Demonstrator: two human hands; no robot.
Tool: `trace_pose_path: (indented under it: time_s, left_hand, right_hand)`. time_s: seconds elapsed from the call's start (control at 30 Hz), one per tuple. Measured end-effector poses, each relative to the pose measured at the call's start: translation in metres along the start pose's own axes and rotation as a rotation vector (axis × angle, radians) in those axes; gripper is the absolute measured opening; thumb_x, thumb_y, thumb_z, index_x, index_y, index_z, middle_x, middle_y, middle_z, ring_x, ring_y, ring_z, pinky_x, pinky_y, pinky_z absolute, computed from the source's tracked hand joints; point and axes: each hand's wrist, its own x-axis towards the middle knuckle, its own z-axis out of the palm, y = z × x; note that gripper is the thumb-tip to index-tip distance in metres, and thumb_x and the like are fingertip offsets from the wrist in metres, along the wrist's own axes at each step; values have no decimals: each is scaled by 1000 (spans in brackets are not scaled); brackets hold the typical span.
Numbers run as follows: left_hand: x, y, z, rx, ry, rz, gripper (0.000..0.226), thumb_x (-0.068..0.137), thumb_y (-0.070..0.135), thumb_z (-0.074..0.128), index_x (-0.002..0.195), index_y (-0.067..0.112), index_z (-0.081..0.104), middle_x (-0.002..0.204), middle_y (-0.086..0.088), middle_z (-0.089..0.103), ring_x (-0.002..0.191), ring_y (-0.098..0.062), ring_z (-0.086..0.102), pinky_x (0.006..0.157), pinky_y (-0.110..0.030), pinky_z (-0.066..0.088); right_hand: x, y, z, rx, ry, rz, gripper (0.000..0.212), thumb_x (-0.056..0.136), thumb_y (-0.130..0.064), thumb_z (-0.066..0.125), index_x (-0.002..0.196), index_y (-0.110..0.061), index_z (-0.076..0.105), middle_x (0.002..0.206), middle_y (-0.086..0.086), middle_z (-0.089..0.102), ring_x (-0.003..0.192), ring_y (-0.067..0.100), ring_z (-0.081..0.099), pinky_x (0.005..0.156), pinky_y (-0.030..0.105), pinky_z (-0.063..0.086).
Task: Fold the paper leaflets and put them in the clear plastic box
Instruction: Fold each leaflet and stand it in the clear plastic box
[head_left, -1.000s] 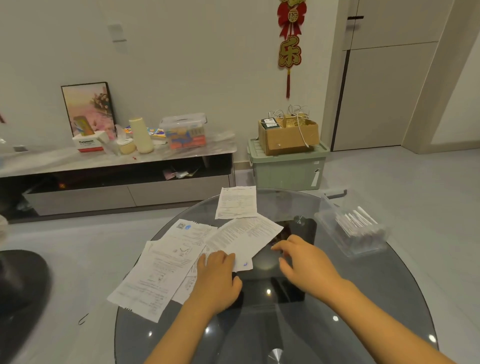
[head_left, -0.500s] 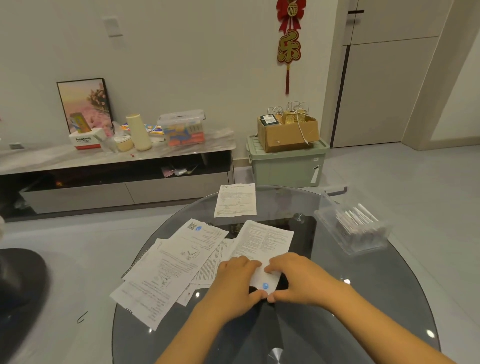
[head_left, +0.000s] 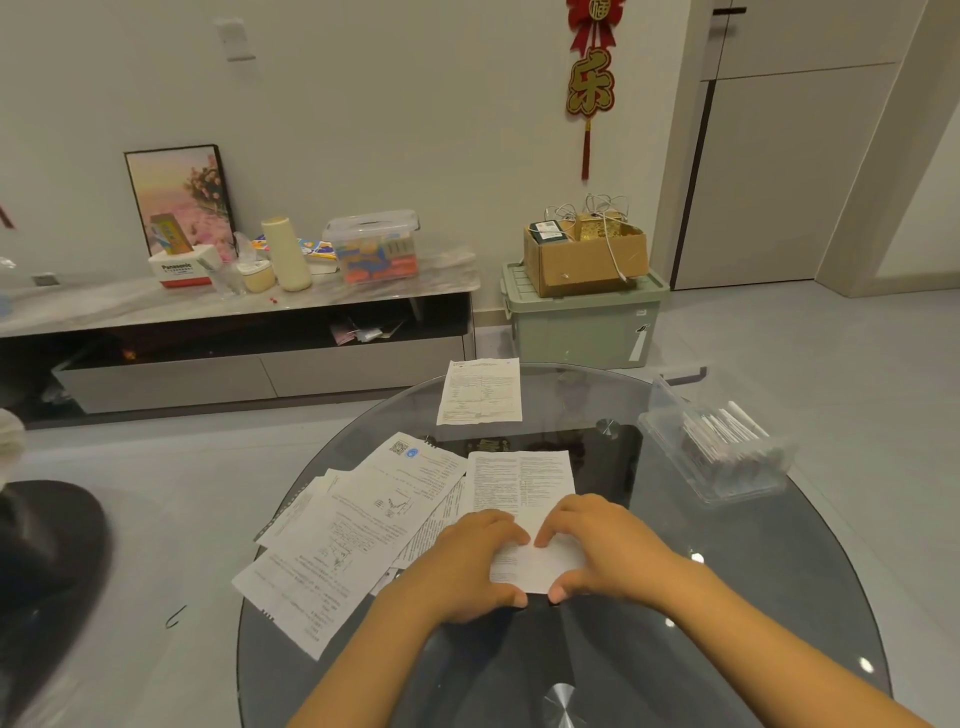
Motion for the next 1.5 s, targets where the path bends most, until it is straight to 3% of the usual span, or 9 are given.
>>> trace_pose_path:
  time_s: [0.3,0.57,0.73,0.83,0.93,1.0,1.13,1.33,1.5]
  left_hand:
    - [-2,-1,-8,-14,-56,-16,67,77,40,72,136,31,42,142,12,38,129,-10,37,109,-31,34]
    - [-13,-7,-19,-179,-42,-14,12,84,32,65,96,32,68,125,21,52,111,1,43,84,-7,31]
    - [-9,-11,-26,-345,67,-75,10,86,31,62,76,31,62,83,15,64,80,-1,58,79,-22,47]
    - [-6,-8,-25,-384,154,-101,15,88,35,60,75,29,57,61,14,47,61,-2,45,63,-21,36]
    - [-4,-5,-26,-438,220,-138,12,89,34,59,80,26,59,59,14,44,58,-3,44,58,-20,33]
    - [-3,-5,-24,-486,272,-174,11,89,33,59,83,24,62,61,16,49,61,-2,47,59,-19,34]
    - [0,-7,-20,-430,415,-192,6,90,37,58,94,32,58,100,18,61,96,-4,57,74,-16,42]
    - [-1,-6,-13,-95,341,-158,59,86,39,63,137,34,34,146,12,28,128,-8,36,101,-24,37]
    - [-1,-3,-6,53,238,-118,47,86,34,63,130,35,46,140,11,30,129,-15,27,109,-30,25]
  right_hand:
    - [4,-4,7,37,104,46,28,80,-45,67,105,-32,64,116,-10,56,108,11,44,90,23,38]
    - [2,11,-11,364,-127,38,2,81,-32,70,80,-30,68,109,-13,63,101,5,54,89,21,43]
    - [-3,9,-25,507,-141,41,35,87,-56,49,81,-26,67,84,-13,62,79,2,55,79,19,43]
    - [-5,3,-34,633,-170,181,62,87,-66,23,118,-27,60,119,-15,54,111,11,53,102,27,36]
    - [-5,5,-33,599,-178,165,71,82,-73,38,123,-19,59,127,-7,59,116,20,57,107,39,40]
    - [-4,8,-24,528,-166,91,46,81,-54,61,117,-25,63,116,-7,67,103,14,63,95,38,50]
    - [7,8,-7,540,40,192,34,86,-36,64,118,-25,61,114,-9,66,97,8,63,88,31,53]
    - [17,3,14,476,141,309,50,84,-30,68,127,-24,44,125,-5,58,105,14,59,85,29,54]
    - [17,-1,16,404,154,341,83,81,-25,71,143,-30,17,113,-1,60,96,16,61,80,31,55]
